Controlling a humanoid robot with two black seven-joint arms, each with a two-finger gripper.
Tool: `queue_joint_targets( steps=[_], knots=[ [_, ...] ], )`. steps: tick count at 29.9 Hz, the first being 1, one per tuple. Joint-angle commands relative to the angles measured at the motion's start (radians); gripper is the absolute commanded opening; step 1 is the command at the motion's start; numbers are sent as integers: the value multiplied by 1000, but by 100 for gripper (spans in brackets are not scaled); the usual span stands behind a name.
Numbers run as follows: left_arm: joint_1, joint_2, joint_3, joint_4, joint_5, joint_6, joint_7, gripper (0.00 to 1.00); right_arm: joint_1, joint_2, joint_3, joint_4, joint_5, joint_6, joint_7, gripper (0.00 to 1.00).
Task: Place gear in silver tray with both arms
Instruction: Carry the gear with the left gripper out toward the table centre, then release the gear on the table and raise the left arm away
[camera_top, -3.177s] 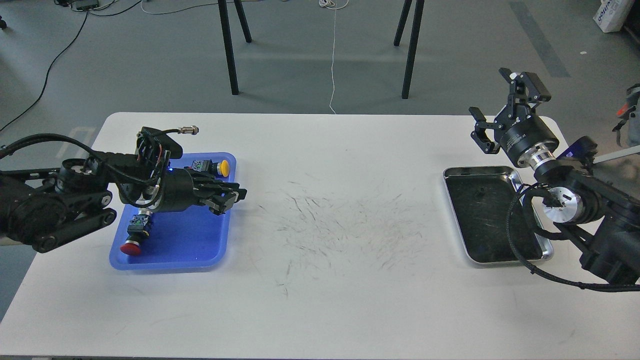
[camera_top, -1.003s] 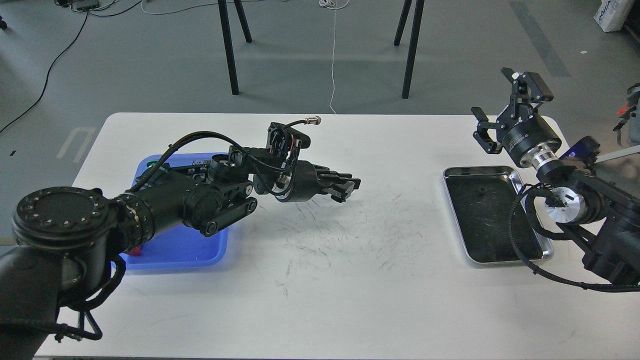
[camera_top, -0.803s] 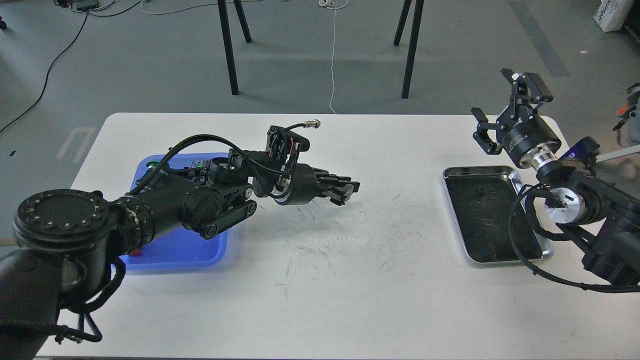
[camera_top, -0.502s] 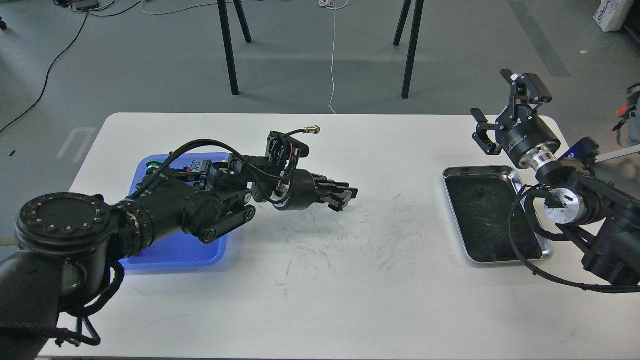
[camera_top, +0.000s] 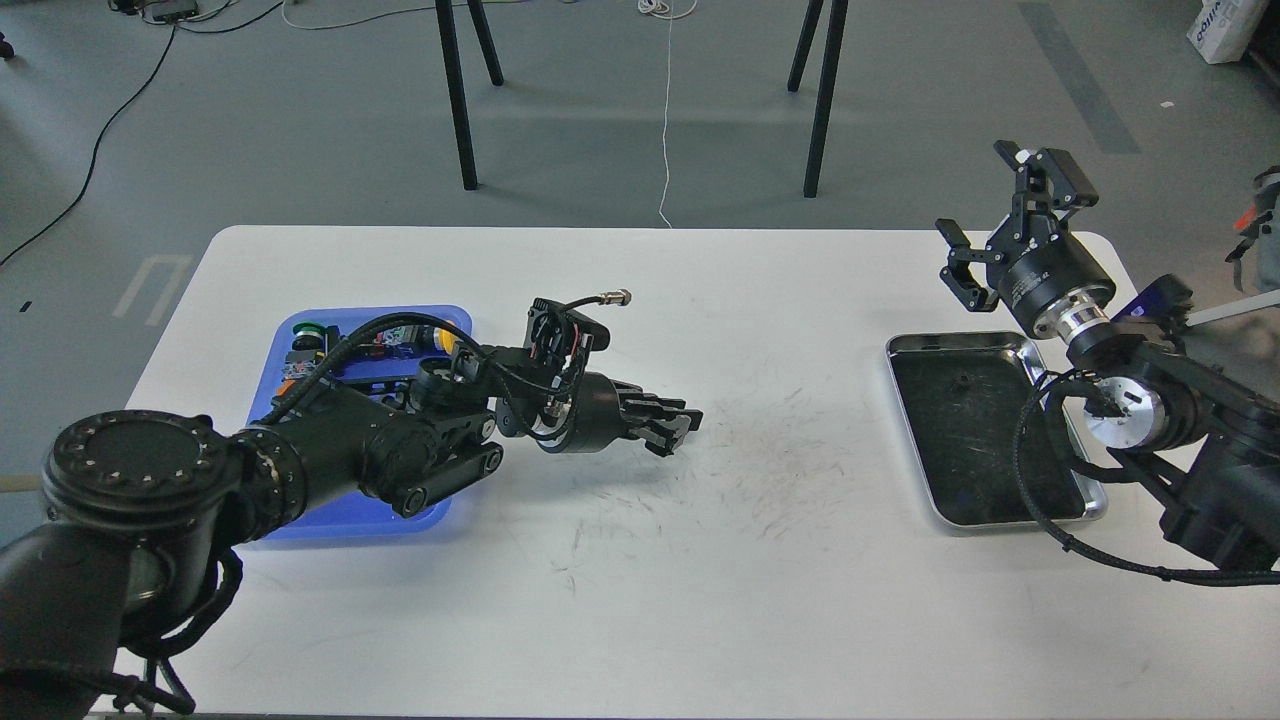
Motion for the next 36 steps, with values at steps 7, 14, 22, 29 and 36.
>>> queue_joint_targets(
  steps=[7,14,22,29,36],
  knots=[
    [4,0,-2,-13,-6,0,0,27,0,0,-2,0,0,0,0,98],
    [4,0,-3,-47,-8,-1,0,27,0,-1,-2,-1,0,0,0,98],
    [6,0,-5,-73,-9,-3,0,27,-2,0,-2,-3,0,0,0,98],
    [6,0,-5,-78,-8,-3,0,28,-2,2,-2,-21,0,3,0,98],
    [-4,0,-11,-86,-37,-12,0,44,0,2,-2,-21,0,3,0,98]
  ],
)
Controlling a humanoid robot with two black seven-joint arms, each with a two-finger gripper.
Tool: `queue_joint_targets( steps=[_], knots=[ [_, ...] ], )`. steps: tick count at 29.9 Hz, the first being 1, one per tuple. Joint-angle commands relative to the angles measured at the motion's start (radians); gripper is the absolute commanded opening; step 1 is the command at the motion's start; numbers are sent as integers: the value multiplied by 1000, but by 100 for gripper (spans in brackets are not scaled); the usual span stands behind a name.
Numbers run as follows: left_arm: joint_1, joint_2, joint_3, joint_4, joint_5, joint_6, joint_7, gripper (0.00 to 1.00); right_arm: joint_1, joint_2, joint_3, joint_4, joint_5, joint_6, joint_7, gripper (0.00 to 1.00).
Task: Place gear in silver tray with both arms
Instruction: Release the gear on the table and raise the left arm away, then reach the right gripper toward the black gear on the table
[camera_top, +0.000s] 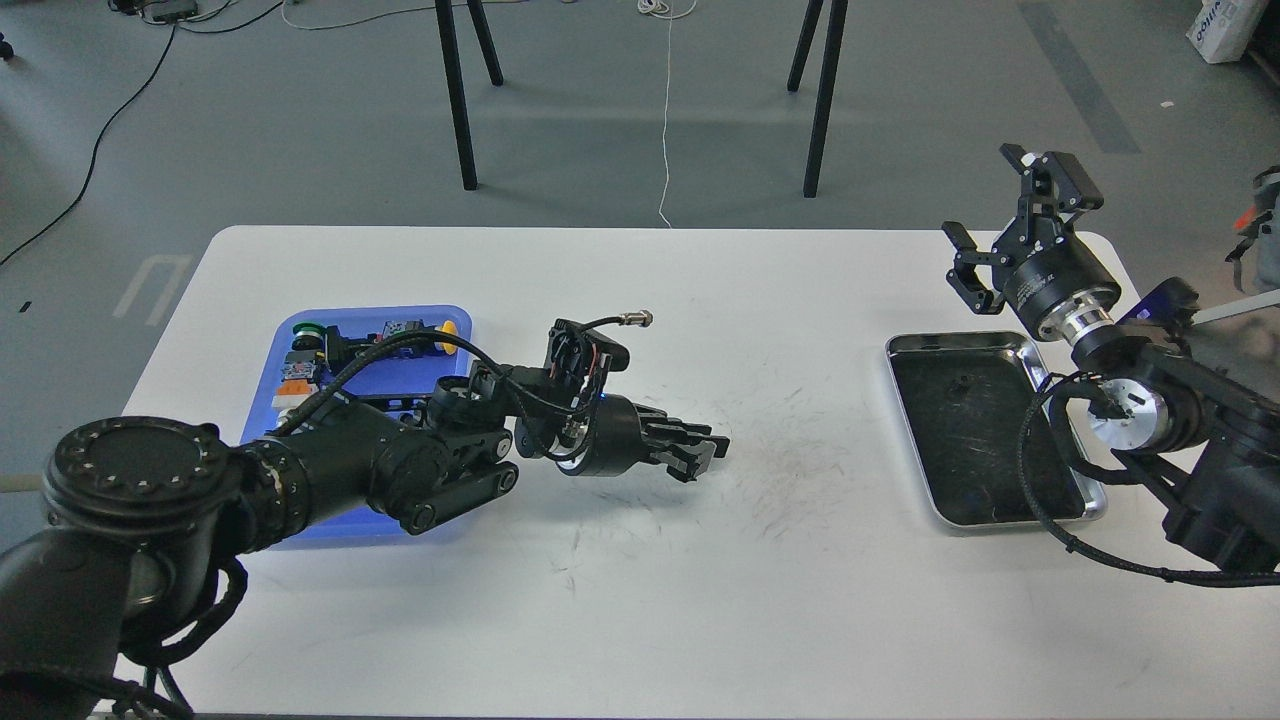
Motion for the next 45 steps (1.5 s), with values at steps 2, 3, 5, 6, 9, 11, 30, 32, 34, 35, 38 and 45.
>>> queue_joint_targets(
  steps=[2,3,5,6,9,11,30,32,34,35,38,45],
  knots=[
    [-23,0,-5,-13,-59,-9,0,46,-3,0,0,0,0,0,-1,98],
    [-39,0,-5,-13,-79,-12,0,48,-4,0,-1,0,0,0,-1,98],
    [-72,0,-5,-13,-113,-15,0,52,-4,0,-4,0,0,0,-1,98],
    [-89,0,-9,-13,-134,-15,0,57,-4,0,-9,0,0,0,-1,98],
    [-135,0,-13,-10,-205,-15,0,64,-4,-1,-15,-2,0,0,-1,98],
    [-161,0,-21,-9,-254,-16,0,66,-6,-1,-15,-8,-2,2,1,98],
    [-215,0,-241,102,-760,-4,0,100,14,8,-100,29,-469,11,4,98],
    [-212,0,-297,124,-769,-4,0,100,14,14,-101,34,-552,11,7,98],
    [-208,0,-344,146,-771,-6,0,100,14,17,-101,35,-638,11,15,98],
    [-205,0,-364,155,-774,-6,0,100,14,17,-101,35,-681,11,15,98],
    [-197,0,-404,165,-808,-6,0,100,25,18,-101,40,-759,11,15,98],
    [-162,11,-414,198,-923,-6,0,100,46,35,-101,43,-793,9,15,98]
  ],
)
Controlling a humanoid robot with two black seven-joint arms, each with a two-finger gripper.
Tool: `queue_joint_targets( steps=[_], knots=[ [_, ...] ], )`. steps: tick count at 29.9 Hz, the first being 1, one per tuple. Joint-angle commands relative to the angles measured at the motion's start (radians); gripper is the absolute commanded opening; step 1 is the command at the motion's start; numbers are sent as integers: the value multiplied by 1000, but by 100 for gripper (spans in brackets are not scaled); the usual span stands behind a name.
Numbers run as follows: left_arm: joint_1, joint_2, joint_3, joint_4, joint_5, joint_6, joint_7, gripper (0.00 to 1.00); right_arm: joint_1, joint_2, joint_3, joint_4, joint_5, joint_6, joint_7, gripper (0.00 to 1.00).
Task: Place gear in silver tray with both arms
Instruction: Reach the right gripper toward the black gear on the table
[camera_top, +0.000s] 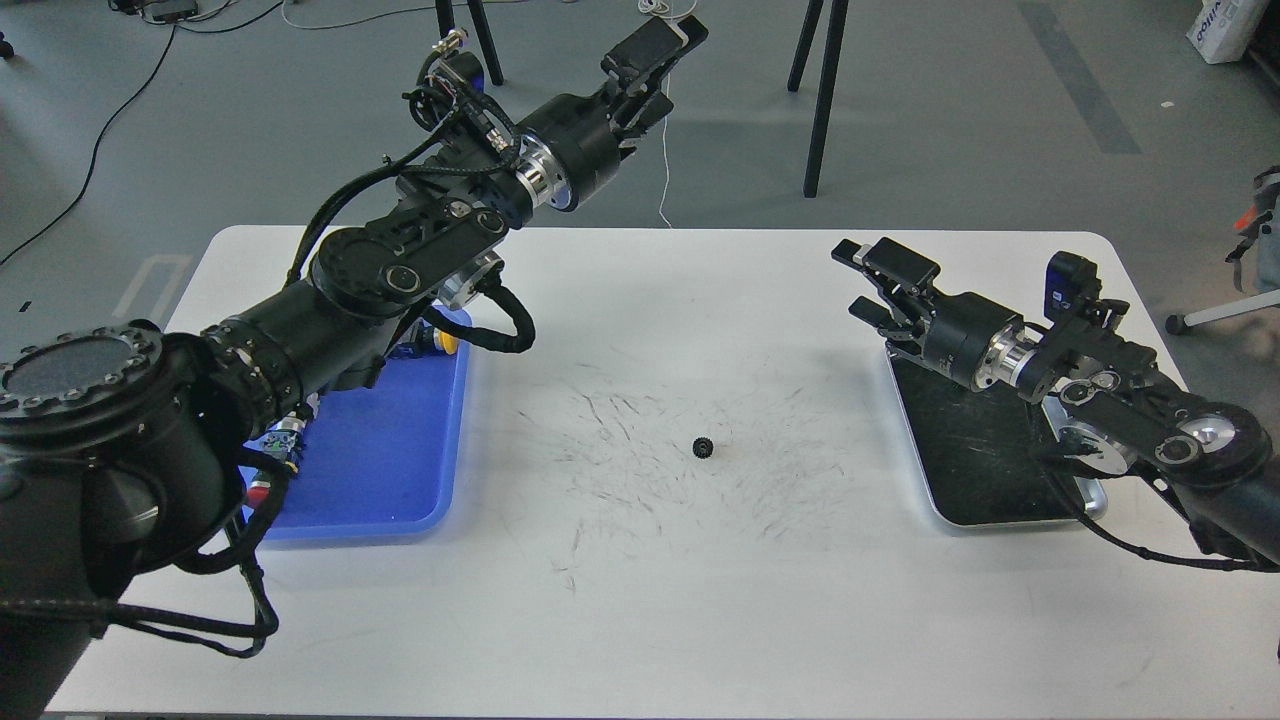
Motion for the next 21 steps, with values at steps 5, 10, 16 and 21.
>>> queue_joint_targets(
  steps=[5,10,16,21],
  knots=[
    [43,9,-3,21,-134,-5,0,100,1,34,2,34,-6,-8,0,98],
    [82,16,-1,19,-137,-3,0,100,-13,17,0,123,-4,-12,0,98],
    [103,64,3,9,-135,-11,0,100,1,-58,-93,218,-6,12,0,99],
    [117,99,6,-27,-131,-34,0,100,32,-99,-158,259,-81,11,0,99]
  ],
)
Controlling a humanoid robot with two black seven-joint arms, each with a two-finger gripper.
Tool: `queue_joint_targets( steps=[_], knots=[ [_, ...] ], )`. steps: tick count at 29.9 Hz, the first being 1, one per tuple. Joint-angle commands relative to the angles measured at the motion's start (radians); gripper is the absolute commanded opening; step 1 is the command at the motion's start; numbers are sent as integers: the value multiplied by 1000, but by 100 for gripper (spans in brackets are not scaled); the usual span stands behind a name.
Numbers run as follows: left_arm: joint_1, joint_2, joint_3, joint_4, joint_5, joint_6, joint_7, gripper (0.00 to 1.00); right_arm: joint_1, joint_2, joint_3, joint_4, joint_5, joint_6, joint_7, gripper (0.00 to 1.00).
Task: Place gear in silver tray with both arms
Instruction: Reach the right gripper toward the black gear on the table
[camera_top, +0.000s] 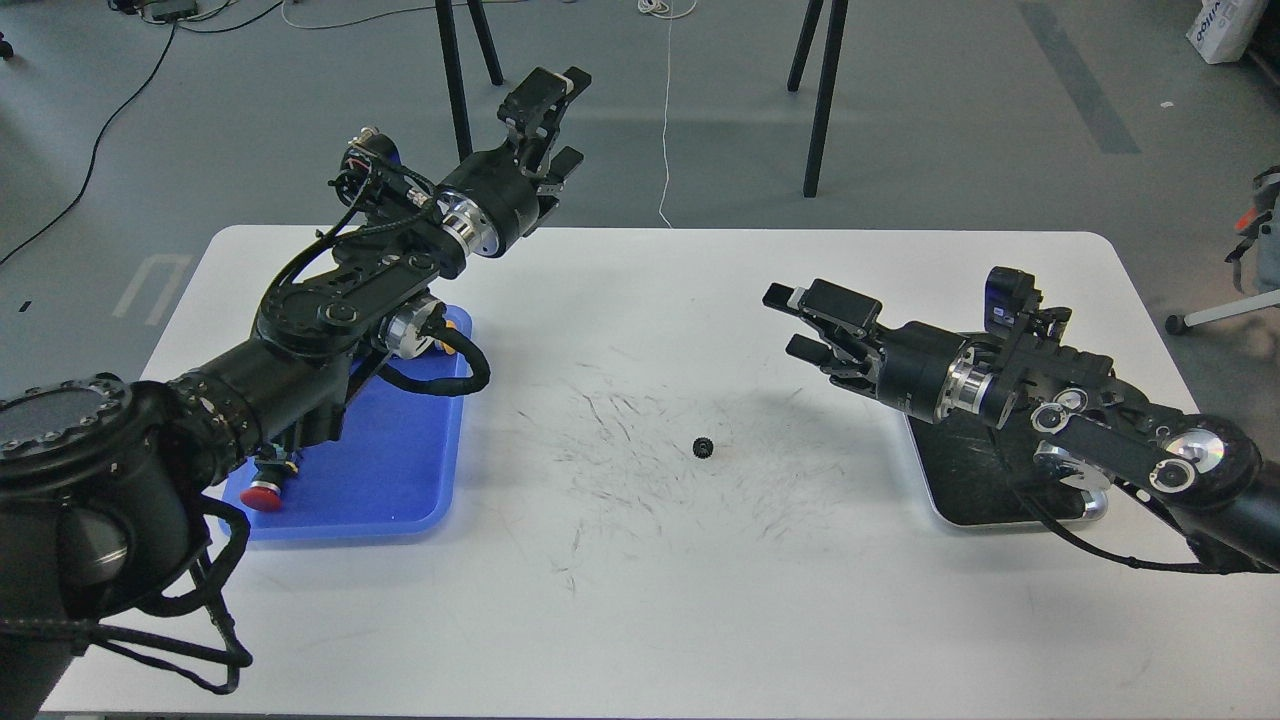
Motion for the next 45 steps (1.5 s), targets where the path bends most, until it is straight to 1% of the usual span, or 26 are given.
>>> queue_joint_targets(
  steps=[1,12,21,27,33,43,45],
  knots=[
    [17,31,2,-29,5,-24,0,100,24,-42,-30,25,-91,0,0,99],
    [39,39,5,-36,13,-34,0,100,46,-102,-32,89,-336,-4,0,99],
    [51,34,5,-36,14,-37,0,100,49,-104,-32,122,-594,-17,0,99],
    [63,39,7,-65,34,-38,0,100,52,-94,-33,138,-792,-67,0,99],
    [66,33,7,-70,34,-38,0,100,59,-93,-35,152,-873,-79,0,99],
    [66,33,9,-72,36,-38,0,100,136,-88,-177,148,-1025,-175,0,99],
    [68,34,7,-72,36,-38,0,100,156,-73,-205,140,-1071,-193,0,99]
  ],
)
